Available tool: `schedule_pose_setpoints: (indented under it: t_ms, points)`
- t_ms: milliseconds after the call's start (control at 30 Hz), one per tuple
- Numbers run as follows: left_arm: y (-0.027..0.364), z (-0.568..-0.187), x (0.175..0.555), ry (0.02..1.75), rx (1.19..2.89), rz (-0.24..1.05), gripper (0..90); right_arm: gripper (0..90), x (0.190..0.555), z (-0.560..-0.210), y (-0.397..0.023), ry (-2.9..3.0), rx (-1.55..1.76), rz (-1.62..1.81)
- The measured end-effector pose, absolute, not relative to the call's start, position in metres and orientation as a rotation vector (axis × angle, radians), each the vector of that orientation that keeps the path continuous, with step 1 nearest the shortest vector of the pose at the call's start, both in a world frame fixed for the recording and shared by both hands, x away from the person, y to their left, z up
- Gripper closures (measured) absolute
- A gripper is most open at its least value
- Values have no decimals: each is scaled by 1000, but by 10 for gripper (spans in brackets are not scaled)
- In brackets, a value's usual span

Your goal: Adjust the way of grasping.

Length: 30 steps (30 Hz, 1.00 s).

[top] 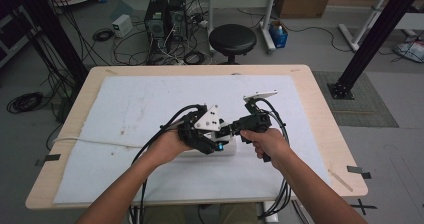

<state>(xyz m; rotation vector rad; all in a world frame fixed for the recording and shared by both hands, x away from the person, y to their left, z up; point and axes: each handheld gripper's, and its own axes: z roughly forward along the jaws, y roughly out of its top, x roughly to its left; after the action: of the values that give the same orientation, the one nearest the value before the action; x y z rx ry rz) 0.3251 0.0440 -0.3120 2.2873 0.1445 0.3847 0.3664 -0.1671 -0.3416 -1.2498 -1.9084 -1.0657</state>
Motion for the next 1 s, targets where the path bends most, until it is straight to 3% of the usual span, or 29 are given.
schedule_pose_setpoints:
  t_ms: [133, 267, 500, 1000]
  points:
    - [58, -311, 329, 216, 2278, 352, 219, 618, 368, -345, -182, -1919, -1305, -1096]
    - [68, -312, 331, 249, 2272, 320, 218, 618, 370, -347, -198, -1927, -1350, -1144]
    - [118, -327, 343, 412, 2387, 105, 182, 618, 362, -332, -219, -2321, -1361, -1128]
    - [186, -318, 351, 619, 2498, 177, 182, 618, 353, -309, -226, -2827, -1180, -1008]
